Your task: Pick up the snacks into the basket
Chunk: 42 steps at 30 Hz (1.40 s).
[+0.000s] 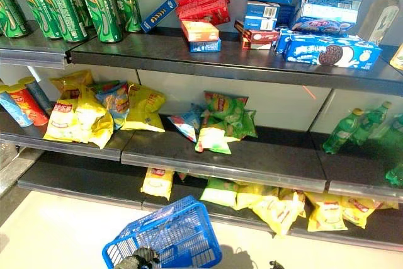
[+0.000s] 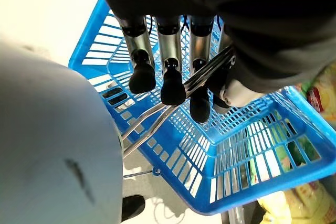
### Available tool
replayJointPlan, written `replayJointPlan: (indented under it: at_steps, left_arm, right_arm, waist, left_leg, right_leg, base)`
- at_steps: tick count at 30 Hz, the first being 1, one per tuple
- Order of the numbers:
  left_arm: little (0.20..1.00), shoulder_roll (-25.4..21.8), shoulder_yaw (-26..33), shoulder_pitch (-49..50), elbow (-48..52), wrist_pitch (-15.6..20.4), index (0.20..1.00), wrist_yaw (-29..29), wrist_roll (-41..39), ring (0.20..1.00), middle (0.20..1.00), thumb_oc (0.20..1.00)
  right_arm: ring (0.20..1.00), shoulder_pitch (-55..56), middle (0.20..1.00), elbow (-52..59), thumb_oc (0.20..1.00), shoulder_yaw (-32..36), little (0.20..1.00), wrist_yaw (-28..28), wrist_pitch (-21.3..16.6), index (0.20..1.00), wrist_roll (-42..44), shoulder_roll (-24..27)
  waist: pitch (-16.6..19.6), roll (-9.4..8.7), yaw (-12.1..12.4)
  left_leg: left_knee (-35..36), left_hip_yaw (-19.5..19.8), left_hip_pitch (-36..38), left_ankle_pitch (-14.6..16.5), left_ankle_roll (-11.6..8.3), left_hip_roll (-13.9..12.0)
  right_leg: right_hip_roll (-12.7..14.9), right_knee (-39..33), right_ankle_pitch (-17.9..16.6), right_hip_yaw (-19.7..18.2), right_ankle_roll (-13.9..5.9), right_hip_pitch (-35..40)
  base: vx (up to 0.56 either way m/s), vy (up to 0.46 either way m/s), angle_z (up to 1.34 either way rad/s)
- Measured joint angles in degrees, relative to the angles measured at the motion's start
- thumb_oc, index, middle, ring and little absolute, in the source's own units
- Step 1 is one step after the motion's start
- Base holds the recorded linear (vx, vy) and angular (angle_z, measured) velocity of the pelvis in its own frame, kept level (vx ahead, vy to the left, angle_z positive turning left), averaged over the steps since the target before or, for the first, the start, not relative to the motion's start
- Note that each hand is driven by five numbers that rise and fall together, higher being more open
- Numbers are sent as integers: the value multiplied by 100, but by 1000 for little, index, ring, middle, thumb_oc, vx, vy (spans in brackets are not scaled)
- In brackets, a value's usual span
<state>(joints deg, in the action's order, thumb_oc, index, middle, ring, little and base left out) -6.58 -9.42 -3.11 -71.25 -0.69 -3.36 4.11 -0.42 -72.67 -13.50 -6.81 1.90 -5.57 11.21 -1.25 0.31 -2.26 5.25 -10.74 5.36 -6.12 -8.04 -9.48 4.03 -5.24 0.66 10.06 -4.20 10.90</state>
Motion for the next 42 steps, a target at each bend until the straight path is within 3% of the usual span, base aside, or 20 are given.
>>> replayJointPlan:
  at_steps: [11, 14, 15, 16, 19, 22, 26, 28, 35, 42]
  left_arm:
    - [200, 6, 96, 12, -26, 12, 200, -5, -36, 200, 200, 200]
    - [200, 4, 122, 53, 147, 27, 200, 8, -34, 200, 200, 200]
    - [200, -10, 156, 219, 528, 24, 200, 14, -22, 200, 200, 200]
    - [200, -50, 157, 372, 714, 66, 200, 13, -14, 200, 200, 200]
    - [200, -234, 11, 456, 1179, 168, 200, 56, 205, 200, 200, 200]
    - [200, -330, -62, 507, 1487, 285, 200, 44, 539, 200, 200, 200]
    - [200, -361, -114, 191, 1432, 262, 200, -2, 707, 200, 200, 200]
    - [200, -362, -164, 49, 1581, 277, 200, -59, 839, 200, 200, 200]
    - [200, -377, -414, -269, 1651, 322, 200, -199, 1037, 200, 200, 200]
    - [200, -427, -581, -600, 1649, 269, 200, -303, 1086, 200, 200, 200]
  right_arm:
    - [1000, -247, 1000, 802, 1000, -78, 1000, -113, -108, 1000, 94, 111]
    - [1000, -103, 1000, 2212, 1000, -14, 1000, -119, -150, 1000, 229, 540]
    - [1000, 345, 1000, 3428, 1000, 156, 1000, -95, -181, 1000, 221, 900]
    - [1000, 537, 1000, 3829, 1000, 268, 1000, -100, -314, 1000, 218, 1054]
    - [1000, 849, 1000, 4083, 1000, 607, 1000, -13, -361, 1000, 171, 1312]
    - [1000, 1288, 1000, 5191, 1000, 737, 1000, 167, -448, 1000, 226, 1468]
    - [1000, 1356, 1000, 6256, 1000, 889, 1000, 326, -609, 1000, 430, 1542]
    - [1000, 1162, 1000, 7005, 1000, 1065, 1000, 351, -823, 1000, 526, 1679]
    - [1000, 495, 1000, 7239, 1000, 1282, 1000, 356, -904, 1000, 751, 1901]
    - [1000, -531, 1000, 7272, 1000, 1288, 1000, -50, -919, 1000, 750, 1985]
  waist:
    - [-36, 53, 11]
    - [-121, 89, -23]
    - [-189, 131, 8]
    - [-217, 112, -3]
    - [-345, 113, 9]
    - [-502, 157, -178]
    - [-628, 180, -171]
    - [-871, 216, -159]
    - [-1211, 184, -133]
    - [-1481, 159, 5]
  left_leg:
    - [10, 6, -15, 0, 0, -1]
    - [-1, 2, -38, -7, 8, 8]
    - [-15, 8, -55, -9, 7, 19]
    - [-17, 11, -54, -12, 11, 25]
    - [-16, 9, -120, -16, 18, 31]
    - [-15, 9, -245, -36, 44, 60]
    - [-18, 4, -492, -86, 83, 74]
    - [-21, 4, -684, -165, 125, 84]
    - [-23, 39, -1035, -250, 212, 175]
    - [-23, 32, -1265, -336, 244, 186]
  right_leg:
    - [-3, -4, 1, -1, -1, -12]
    - [1, 1, -4, -3, -4, -46]
    - [16, 3, -7, 1, -6, -46]
    - [17, 4, -6, 12, -7, -40]
    - [6, 4, -9, 22, -10, -99]
    - [23, 3, -38, 16, -43, -222]
    - [39, 3, -92, 15, -68, -480]
    - [46, 3, -186, 15, -60, -645]
    - [129, 5, -238, 141, -109, -925]
    - [140, 3, -310, 153, -105, -1134]
  base:
    - [0, 0, 0]
    - [-54, 8, 2]
    - [-58, 21, 7]
    - [-64, 23, 6]
    - [-48, 21, 0]
    - [-96, 17, -4]
    - [-100, 14, 0]
    - [-81, 11, 2]
    - [-70, 8, 9]
    - [-18, 3, 1]
